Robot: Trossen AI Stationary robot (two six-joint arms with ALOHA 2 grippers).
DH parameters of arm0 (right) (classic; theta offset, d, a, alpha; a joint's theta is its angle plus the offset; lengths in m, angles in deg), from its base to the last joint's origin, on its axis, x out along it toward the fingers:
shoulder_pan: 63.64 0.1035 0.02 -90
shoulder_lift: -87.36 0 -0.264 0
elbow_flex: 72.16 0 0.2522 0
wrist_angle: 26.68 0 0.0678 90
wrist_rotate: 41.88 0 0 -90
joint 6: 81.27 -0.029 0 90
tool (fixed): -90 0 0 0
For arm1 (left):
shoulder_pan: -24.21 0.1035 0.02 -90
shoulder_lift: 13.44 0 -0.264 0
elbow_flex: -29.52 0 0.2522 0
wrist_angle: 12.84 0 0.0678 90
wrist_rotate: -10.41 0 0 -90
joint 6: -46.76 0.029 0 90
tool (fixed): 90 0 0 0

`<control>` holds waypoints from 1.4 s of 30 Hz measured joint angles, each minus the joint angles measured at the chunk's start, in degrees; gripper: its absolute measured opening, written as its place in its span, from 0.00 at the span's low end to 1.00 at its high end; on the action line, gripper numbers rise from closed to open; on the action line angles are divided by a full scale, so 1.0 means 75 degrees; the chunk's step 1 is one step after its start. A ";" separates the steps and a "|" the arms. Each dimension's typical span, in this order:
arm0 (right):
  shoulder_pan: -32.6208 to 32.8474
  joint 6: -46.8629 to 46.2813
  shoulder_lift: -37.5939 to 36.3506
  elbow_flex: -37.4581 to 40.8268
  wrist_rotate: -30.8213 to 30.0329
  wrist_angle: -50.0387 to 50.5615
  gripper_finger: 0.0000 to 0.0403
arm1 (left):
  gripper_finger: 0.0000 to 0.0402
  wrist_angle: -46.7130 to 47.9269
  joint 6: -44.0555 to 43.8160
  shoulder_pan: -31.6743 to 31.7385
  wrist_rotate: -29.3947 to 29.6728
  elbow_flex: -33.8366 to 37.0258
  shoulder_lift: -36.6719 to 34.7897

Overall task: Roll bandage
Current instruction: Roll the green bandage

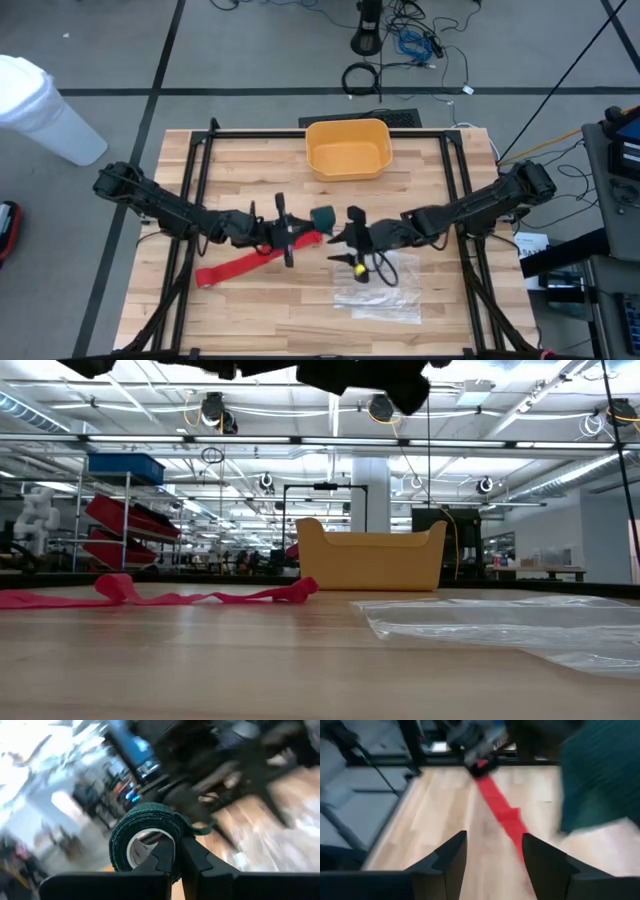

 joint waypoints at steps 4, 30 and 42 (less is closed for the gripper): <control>0.0719 0.1264 -0.0317 0.0000 -0.2507 0.0508 0.42 | 0.03 0.0016 -0.2832 0.0377 0.0209 -0.0099 -0.0007; 0.1169 1.0530 0.0538 -0.0015 -0.5974 -0.1752 0.23 | 0.07 0.0808 -0.8419 0.1511 -0.2627 -0.0236 -0.0001; 0.0851 1.0969 0.0538 -0.0015 -0.5947 -0.2039 0.23 | 0.08 0.0839 -0.8268 0.1512 -0.2793 -0.0236 0.0002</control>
